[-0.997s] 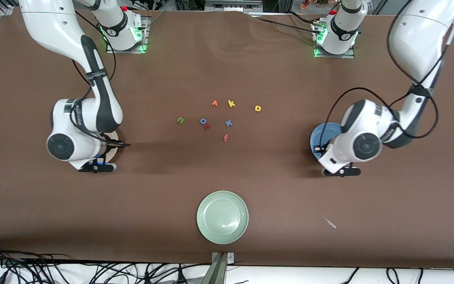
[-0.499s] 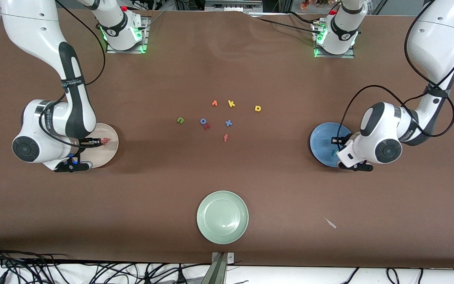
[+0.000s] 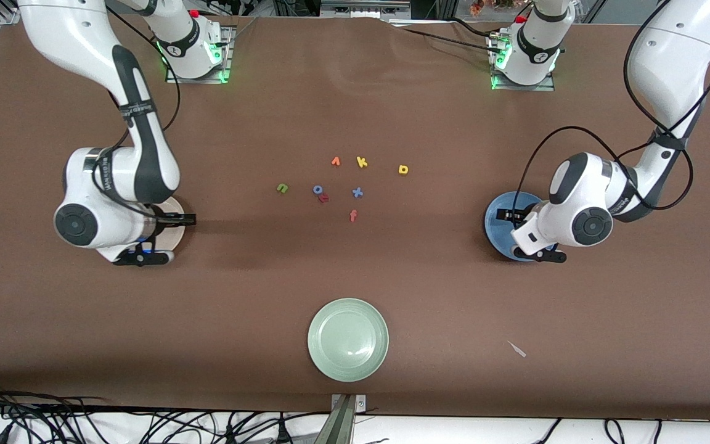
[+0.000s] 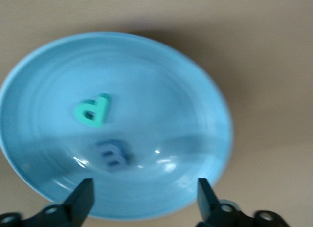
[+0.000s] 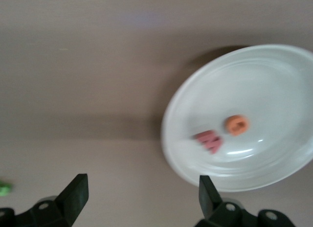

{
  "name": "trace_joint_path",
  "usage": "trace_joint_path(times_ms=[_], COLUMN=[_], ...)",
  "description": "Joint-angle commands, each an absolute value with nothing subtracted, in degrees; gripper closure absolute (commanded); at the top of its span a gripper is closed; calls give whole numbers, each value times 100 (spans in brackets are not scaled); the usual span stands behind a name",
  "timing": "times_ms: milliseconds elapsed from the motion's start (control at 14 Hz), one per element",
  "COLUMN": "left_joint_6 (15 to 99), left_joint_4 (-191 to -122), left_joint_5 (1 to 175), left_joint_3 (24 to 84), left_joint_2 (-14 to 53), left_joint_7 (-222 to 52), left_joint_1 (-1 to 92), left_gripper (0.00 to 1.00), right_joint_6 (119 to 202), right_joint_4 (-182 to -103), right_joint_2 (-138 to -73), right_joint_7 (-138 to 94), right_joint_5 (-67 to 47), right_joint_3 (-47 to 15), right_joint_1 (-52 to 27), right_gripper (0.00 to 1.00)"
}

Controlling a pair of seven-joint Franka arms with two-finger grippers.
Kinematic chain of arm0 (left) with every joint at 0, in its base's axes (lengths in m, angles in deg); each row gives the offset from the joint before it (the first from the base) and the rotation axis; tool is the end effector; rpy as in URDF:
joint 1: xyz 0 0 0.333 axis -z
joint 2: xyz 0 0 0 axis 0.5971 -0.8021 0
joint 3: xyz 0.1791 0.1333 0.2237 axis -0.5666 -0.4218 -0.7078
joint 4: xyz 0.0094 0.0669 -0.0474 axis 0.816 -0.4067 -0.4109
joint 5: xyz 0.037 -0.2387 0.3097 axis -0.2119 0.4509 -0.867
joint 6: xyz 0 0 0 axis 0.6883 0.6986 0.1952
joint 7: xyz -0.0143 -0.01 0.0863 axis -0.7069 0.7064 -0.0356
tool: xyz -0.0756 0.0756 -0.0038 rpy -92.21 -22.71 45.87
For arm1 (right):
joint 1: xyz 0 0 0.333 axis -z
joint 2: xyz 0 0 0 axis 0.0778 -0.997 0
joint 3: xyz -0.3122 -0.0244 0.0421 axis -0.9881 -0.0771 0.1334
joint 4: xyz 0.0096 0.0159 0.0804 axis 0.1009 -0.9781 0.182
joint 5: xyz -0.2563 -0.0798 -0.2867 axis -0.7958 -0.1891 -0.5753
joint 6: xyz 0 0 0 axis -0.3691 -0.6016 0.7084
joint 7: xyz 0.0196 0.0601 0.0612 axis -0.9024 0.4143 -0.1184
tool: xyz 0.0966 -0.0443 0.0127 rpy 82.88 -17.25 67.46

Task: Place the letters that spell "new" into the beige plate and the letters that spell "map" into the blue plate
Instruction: 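Reach the right gripper to the green u while the left gripper reaches the yellow a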

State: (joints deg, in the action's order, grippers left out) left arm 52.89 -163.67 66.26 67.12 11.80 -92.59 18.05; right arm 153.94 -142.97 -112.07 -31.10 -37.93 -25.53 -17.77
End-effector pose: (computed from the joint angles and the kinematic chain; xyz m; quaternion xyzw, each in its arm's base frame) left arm 0.5845 -0.1077 0.2210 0.9804 -0.0418 -0.1920 0.0155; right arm 0.6174 0.1029 0.2665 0.9864 -0.0044 -0.1637 0.0115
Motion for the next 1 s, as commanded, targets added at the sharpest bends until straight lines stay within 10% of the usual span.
trace_joint_path(times_ms=[0,427,926], left_joint_6=[4920,5059,7667], left_joint_4=[-16456,-16746,-18520], left_joint_5=[6772,6754,6126], left_joint_3=[7342,8565,9085], left_joint_2=[1628,1655,1866], left_joint_7=[-10030,-11325,-12710], left_joint_1=[1742,1776,2205], left_gripper=[0,0,0], right_joint_6=[15567,17349,18748], right_joint_4=[-14722,-16310,-17359], right_joint_2=[-10783,-10046,-9859], right_joint_7=[-4096,-5795,-7096], right_joint_5=[-3730,-3792,-3853], right_joint_3=[-2036,-1007,-452], right_joint_1=[-1769,-1795,-2076], right_gripper=[0,0,0])
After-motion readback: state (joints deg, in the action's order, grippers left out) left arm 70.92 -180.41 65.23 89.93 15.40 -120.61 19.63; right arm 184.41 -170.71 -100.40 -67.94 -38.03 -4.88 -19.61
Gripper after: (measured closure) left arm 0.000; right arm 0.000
